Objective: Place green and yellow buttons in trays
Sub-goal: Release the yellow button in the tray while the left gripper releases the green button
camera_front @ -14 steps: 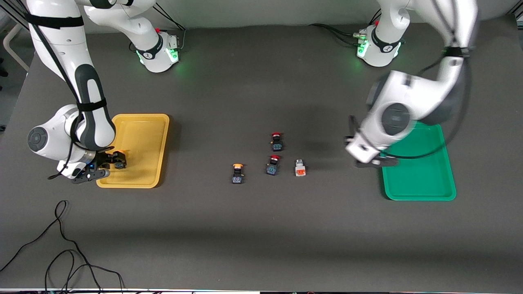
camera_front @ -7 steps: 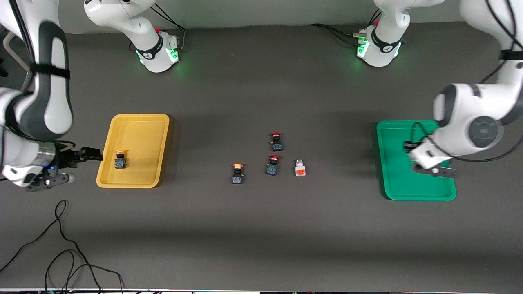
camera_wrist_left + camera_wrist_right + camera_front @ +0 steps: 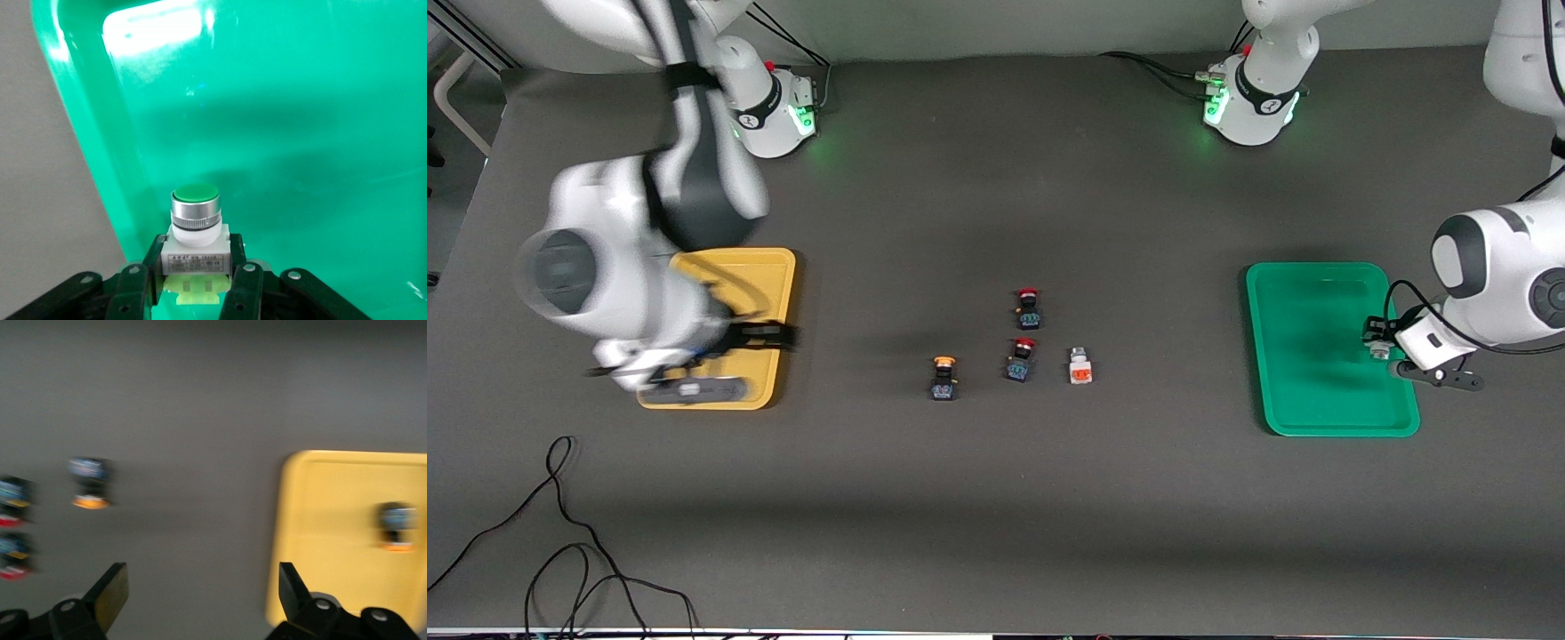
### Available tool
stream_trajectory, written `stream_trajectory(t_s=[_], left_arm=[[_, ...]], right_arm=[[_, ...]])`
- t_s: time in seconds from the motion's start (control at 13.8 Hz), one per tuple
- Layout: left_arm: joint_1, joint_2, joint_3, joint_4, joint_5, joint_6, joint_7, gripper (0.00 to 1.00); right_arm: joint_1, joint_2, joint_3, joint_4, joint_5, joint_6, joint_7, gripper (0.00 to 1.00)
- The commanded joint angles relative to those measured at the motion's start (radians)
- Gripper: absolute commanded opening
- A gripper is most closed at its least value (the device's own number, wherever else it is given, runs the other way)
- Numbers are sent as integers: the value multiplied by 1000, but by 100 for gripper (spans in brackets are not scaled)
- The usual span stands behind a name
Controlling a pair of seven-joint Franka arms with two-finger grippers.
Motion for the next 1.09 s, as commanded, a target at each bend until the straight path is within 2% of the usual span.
stream_trajectory(t_s=[0.0, 0.15, 0.22, 0.36, 0.44, 0.65, 0.8, 0.94, 1.02], left_arm=[[8, -22, -15, -11, 7, 4, 10, 0], [8, -19, -15, -11, 5, 4, 10, 0], [3, -18, -15, -9, -2, -2, -2, 0], [-6, -18, -15, -8, -2, -8, -25, 31], [-7, -18, -15, -6, -2, -10, -31, 33], [-9, -7, -18, -6, -4, -14, -132, 29], [-9, 7, -20, -5, -5, -1, -182, 25], [0, 14, -20, -3, -4, 4, -192, 25], [-3, 14, -20, -3, -4, 4, -194, 31]], right_arm=[[50, 178, 33, 163, 90, 39, 209, 100], [50, 248, 85, 223, 98, 63, 265, 100], [49, 253, 102, 208, 101, 136, 260, 100], [50, 279, 130, 124, 102, 274, 246, 100], [50, 299, 158, 81, 101, 351, 245, 100], [49, 357, 191, -8, 101, 555, 197, 100], [50, 411, 207, -5, 102, 597, 203, 100], [46, 422, 237, -2, 102, 608, 214, 100], [47, 422, 242, -3, 102, 608, 214, 93]])
